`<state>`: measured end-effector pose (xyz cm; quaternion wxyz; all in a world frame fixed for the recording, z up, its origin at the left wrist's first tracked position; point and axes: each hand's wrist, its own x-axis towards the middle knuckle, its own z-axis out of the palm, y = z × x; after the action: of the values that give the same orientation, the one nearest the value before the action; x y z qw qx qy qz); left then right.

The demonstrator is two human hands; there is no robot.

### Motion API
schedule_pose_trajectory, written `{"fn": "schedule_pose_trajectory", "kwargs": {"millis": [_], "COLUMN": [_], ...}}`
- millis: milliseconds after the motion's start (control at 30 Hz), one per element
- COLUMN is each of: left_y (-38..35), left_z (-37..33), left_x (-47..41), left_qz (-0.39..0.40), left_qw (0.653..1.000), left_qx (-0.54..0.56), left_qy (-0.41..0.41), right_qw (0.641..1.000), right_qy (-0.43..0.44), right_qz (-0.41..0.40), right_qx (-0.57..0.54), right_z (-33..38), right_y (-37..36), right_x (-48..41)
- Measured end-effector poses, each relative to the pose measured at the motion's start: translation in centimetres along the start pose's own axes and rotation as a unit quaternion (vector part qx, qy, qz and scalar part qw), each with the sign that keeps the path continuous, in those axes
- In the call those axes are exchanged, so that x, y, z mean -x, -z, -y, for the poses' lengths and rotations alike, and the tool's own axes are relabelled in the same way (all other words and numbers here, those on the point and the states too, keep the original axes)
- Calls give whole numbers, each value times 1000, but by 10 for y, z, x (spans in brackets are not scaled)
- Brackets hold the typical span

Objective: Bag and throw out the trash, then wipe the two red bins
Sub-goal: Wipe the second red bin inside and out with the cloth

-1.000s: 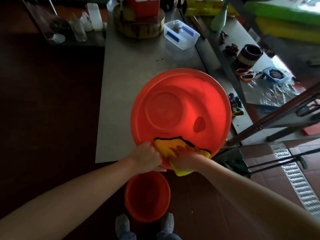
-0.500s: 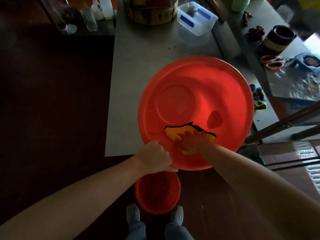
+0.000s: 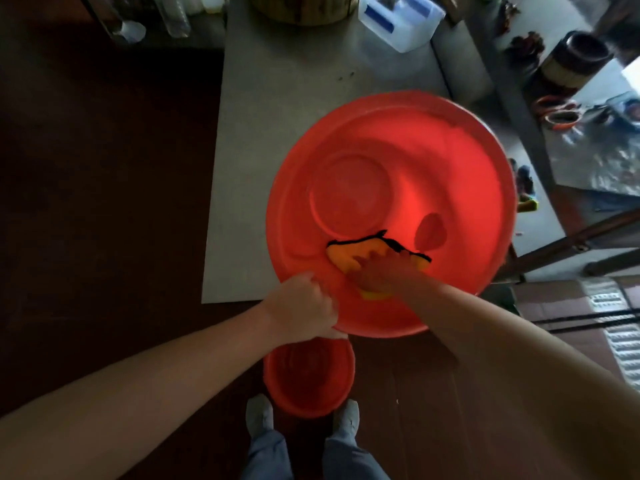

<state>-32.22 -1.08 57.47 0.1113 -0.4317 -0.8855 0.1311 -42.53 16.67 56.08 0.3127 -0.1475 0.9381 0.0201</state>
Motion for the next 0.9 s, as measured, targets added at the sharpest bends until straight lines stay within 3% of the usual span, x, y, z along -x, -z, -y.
{"fn": "schedule_pose_trajectory", "kwargs": {"millis": [100,300,633,833,900], "left_y": [8,17,-10,-16,-13], "left_z": [4,9,12,9,10], "left_x": [-1,-6,4,10,9], "left_qz": [18,54,-13,-17,-26], "left_qw": [1000,997,998,997,998], "left_qx": [-16,-18,-22,-12,-15], "left_qy": [-10,-43,-58,-69,-59], "right_qw": [987,984,993,999,1000], "right_qy": [-37,-49,-26,0,-19], "right_qz": [115,127,43,-7,5], "right_qx": [101,119,103,-47,11], "right_z": [-10,-17,-20,-28,-31], "right_y": [-8,-2,-26,-30,-28], "right_x": [27,83,14,-44,-52]}}
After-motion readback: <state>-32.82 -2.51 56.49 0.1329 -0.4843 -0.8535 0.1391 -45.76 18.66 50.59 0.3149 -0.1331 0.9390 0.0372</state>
